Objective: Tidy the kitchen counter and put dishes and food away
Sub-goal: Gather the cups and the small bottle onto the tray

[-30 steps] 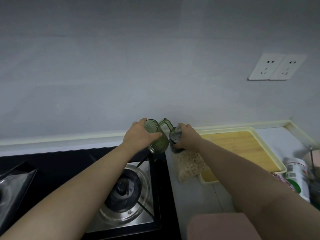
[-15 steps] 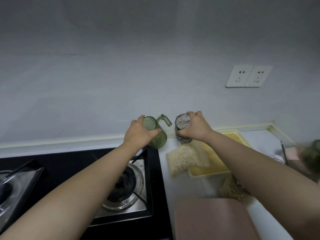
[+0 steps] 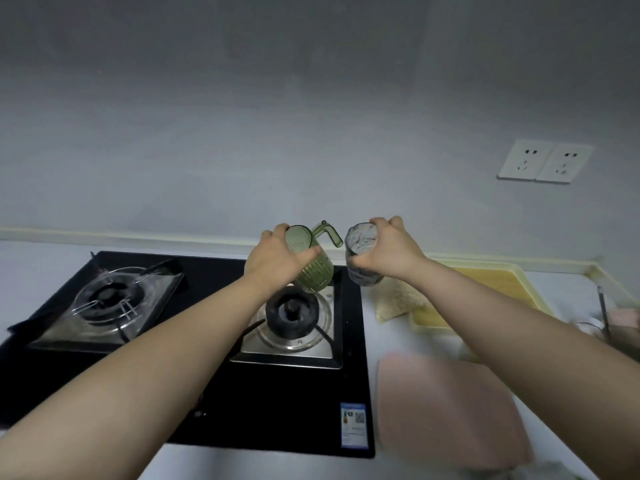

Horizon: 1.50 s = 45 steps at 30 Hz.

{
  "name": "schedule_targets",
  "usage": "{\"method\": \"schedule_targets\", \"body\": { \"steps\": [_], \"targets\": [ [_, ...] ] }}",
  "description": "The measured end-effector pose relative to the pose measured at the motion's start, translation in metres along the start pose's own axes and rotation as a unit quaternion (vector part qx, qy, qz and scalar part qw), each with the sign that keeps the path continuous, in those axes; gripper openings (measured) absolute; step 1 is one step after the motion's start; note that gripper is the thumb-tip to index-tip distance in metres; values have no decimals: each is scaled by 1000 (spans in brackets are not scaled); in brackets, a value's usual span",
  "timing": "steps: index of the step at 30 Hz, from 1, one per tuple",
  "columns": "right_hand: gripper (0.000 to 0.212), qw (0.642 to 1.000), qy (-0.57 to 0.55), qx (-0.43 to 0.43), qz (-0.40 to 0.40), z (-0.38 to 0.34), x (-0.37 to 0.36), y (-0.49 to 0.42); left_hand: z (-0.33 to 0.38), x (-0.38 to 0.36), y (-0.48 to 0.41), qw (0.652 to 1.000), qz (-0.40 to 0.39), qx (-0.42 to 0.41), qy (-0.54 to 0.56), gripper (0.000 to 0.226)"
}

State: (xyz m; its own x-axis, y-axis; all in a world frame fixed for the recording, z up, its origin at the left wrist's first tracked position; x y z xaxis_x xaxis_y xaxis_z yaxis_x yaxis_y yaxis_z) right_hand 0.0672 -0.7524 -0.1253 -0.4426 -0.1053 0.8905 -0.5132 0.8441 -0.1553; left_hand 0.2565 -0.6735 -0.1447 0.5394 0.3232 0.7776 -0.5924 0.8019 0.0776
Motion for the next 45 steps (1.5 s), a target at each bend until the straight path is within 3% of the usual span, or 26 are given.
{"method": "schedule_targets", "body": {
  "steps": [7, 11, 14, 21, 27, 34, 45],
  "targets": [
    [92, 999, -31, 35, -8, -97, -34, 30, -78, 69, 18, 995, 4, 49, 83, 79],
    [91, 997, -44, 59, -13, -175, -60, 47, -136, 119, 33, 992, 8, 60, 112, 79],
    [91, 996, -49, 71, -19, -236, -83, 58, -184, 161, 45, 988, 14, 65, 138, 67],
    [96, 992, -45, 108, -53, -374, -141, 76, -298, 259, 60, 985, 18, 69, 159, 68],
    [94, 985, -51, 143, -76, -460, -187, 70, -384, 311, 66, 955, -21, 126, 266, 67],
    [93, 974, -50, 189, -113, -534, -247, 23, -466, 355, 31, 922, -34, 200, 329, 70],
    [89, 956, -66, 239, -160, -632, -350, -99, -572, 414, -81, 899, -8, 297, 322, 69]
  ]
}}
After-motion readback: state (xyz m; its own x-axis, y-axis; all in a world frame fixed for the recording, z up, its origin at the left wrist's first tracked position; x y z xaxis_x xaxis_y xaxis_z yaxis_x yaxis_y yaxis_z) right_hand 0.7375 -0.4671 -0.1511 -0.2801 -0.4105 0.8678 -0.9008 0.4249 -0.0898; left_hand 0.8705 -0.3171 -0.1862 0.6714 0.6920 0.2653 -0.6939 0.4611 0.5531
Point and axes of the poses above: each hand's wrist, its own y-axis away from the middle knuckle, its own x-axis out of the back of the hand, z = x × y, the point moved 7 cm from there along -y, towards the middle knuckle, and after that the axes turned 13 degrees about x, right-handed, at the moved point
